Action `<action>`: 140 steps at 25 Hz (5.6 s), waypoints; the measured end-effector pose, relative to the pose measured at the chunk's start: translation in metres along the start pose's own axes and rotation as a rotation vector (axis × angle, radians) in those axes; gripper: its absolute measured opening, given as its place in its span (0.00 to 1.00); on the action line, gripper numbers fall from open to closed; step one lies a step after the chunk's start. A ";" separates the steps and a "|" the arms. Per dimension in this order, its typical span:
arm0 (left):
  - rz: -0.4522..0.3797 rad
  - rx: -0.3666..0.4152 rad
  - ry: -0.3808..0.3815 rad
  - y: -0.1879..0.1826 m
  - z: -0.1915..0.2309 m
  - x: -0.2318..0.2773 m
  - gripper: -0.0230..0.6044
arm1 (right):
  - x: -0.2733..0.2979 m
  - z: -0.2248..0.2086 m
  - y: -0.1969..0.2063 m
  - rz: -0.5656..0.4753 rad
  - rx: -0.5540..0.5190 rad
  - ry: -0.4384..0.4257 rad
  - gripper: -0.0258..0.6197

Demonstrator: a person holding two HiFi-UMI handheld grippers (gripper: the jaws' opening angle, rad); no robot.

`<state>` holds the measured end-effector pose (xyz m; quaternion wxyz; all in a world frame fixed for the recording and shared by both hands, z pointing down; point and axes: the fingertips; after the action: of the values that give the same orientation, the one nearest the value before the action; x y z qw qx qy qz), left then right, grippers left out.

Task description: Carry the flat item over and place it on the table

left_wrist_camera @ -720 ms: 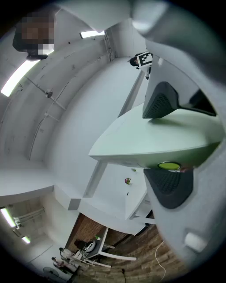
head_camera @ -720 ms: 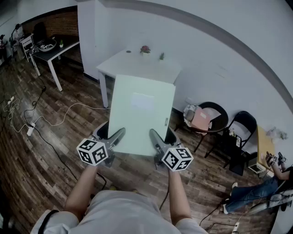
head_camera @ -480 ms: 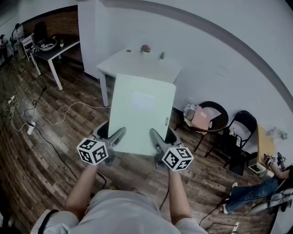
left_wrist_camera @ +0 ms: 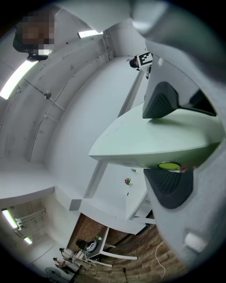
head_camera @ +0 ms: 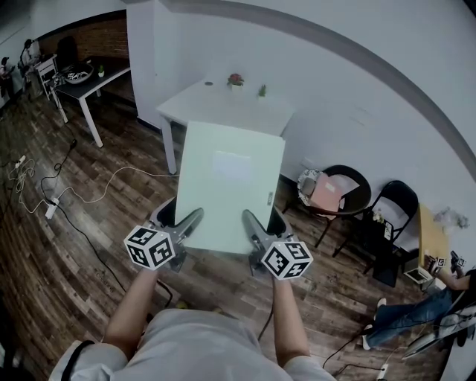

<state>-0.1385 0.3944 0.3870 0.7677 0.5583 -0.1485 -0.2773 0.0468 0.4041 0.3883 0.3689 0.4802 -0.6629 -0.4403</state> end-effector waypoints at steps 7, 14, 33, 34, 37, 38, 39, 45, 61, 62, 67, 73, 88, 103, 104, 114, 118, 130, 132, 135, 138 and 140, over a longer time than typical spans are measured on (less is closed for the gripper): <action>0.005 -0.005 -0.017 0.010 -0.008 0.017 0.59 | -0.001 -0.022 -0.003 0.010 0.010 -0.011 0.60; 0.000 -0.003 -0.042 0.017 -0.013 0.040 0.59 | 0.005 -0.047 -0.007 0.018 0.012 -0.034 0.60; 0.028 -0.032 -0.034 0.002 0.105 0.105 0.59 | 0.136 -0.068 -0.005 0.038 0.025 -0.012 0.60; 0.030 -0.037 -0.031 -0.001 0.115 0.108 0.59 | 0.145 -0.068 -0.005 0.041 0.024 -0.007 0.60; 0.032 -0.049 -0.018 -0.010 0.144 0.120 0.59 | 0.177 -0.066 -0.008 0.045 0.020 0.008 0.60; 0.033 -0.052 -0.014 -0.014 0.154 0.124 0.59 | 0.187 -0.065 -0.010 0.045 0.018 0.013 0.60; 0.033 -0.053 -0.008 -0.018 0.164 0.129 0.59 | 0.198 -0.064 -0.012 0.044 0.017 0.017 0.60; 0.037 -0.047 0.023 -0.045 0.224 0.152 0.59 | 0.262 -0.057 -0.021 0.021 0.017 0.043 0.60; 0.066 -0.077 0.058 -0.054 0.326 0.212 0.59 | 0.371 -0.079 -0.017 0.026 0.024 0.098 0.60; 0.066 -0.077 0.056 -0.055 0.333 0.220 0.59 | 0.380 -0.084 -0.019 0.027 0.025 0.097 0.60; 0.065 -0.082 0.053 -0.058 0.371 0.264 0.59 | 0.431 -0.111 -0.026 0.031 0.024 0.091 0.60; 0.084 -0.108 0.031 -0.055 0.419 0.328 0.59 | 0.498 -0.158 -0.033 0.068 0.040 0.092 0.60; 0.135 -0.156 -0.053 -0.047 0.510 0.471 0.59 | 0.640 -0.268 -0.050 0.162 0.091 0.054 0.60; 0.190 -0.167 -0.055 -0.042 0.542 0.516 0.59 | 0.680 -0.303 -0.046 0.188 0.137 0.075 0.60; 0.193 -0.171 -0.052 -0.041 0.543 0.516 0.59 | 0.681 -0.303 -0.046 0.190 0.137 0.080 0.60; 0.209 -0.189 0.007 -0.048 0.567 0.514 0.59 | 0.693 -0.290 -0.042 0.180 0.133 0.146 0.60; 0.221 -0.196 0.025 -0.050 0.580 0.514 0.59 | 0.701 -0.285 -0.038 0.180 0.138 0.168 0.60; 0.262 -0.233 0.049 -0.041 0.610 0.519 0.59 | 0.722 -0.285 -0.021 0.208 0.153 0.216 0.60; 0.271 -0.242 0.052 -0.037 0.613 0.520 0.59 | 0.724 -0.286 -0.017 0.216 0.157 0.222 0.60; 0.285 -0.254 0.050 -0.030 0.617 0.519 0.59 | 0.725 -0.287 -0.010 0.232 0.161 0.231 0.60; 0.301 -0.267 0.043 -0.021 0.621 0.517 0.59 | 0.726 -0.289 0.001 0.253 0.168 0.236 0.60; 0.312 -0.278 0.038 -0.014 0.624 0.515 0.59 | 0.726 -0.290 0.008 0.267 0.173 0.240 0.60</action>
<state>-0.0648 -0.3971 0.5391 0.8737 0.4222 -0.1789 -0.1622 0.1152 -0.3592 0.5423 0.4578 0.4670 -0.7073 -0.2685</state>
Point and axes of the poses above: the fingertips, and each gripper's own axes: x forward along the fingers, z to its left, y out of its underside, and after that the axes turned 13 degrees about y, right-handed
